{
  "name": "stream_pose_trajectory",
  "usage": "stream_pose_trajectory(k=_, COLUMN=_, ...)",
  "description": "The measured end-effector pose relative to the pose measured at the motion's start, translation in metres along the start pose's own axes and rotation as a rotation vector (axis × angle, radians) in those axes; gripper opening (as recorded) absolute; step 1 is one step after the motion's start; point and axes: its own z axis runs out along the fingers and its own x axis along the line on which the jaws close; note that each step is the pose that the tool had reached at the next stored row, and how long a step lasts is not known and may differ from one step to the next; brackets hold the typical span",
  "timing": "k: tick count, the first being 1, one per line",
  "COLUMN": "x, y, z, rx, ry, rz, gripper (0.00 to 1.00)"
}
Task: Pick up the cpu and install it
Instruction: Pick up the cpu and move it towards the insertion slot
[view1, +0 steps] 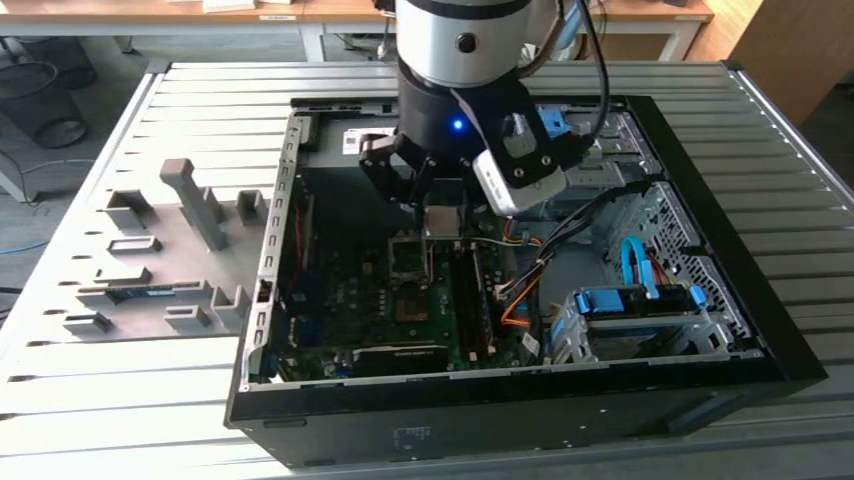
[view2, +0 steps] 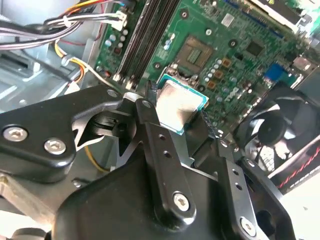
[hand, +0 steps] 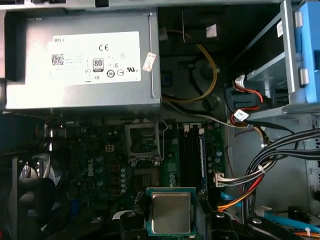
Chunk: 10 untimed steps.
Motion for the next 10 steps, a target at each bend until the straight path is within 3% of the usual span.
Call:
stream_pose_trajectory(k=7, x=0.0024, y=-0.0044, z=0.012, rx=-0.0002, ry=-0.0002, rz=0.001, gripper=0.47)
stream_pose_trajectory(k=10, x=0.0024, y=-0.0044, z=0.0121, rx=0.0001, ry=0.0, rz=0.001, gripper=0.47)
